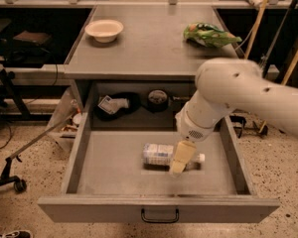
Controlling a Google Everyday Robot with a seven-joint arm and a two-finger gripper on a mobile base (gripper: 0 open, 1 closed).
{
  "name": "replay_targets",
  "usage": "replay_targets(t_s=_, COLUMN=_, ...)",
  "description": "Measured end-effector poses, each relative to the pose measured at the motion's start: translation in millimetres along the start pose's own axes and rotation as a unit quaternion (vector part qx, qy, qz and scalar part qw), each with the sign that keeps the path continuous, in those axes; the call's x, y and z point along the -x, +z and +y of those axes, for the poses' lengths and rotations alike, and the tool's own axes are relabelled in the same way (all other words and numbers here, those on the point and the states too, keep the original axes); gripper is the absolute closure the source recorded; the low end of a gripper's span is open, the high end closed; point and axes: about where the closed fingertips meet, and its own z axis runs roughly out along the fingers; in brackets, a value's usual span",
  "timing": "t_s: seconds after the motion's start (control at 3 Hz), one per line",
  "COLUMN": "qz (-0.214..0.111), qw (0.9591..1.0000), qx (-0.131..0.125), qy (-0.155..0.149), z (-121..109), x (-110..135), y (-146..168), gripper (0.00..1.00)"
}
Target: Pick blue plastic bottle from top drawer and place on counter
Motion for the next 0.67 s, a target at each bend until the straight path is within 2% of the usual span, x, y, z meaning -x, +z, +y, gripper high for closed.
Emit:
replay_targets(t_s=0.33, qz=0.011, qw=0.9984, qx=-0.037, qy=0.042, z=-45.4, x=4.7, y=64.7, gripper=0.00)
replay_targets(t_s=0.67, qz=0.038, qw=0.9914, qx=-0.085, qy=0.093, z=-93.3, x=-7.7, y=92.4, gripper=0.00)
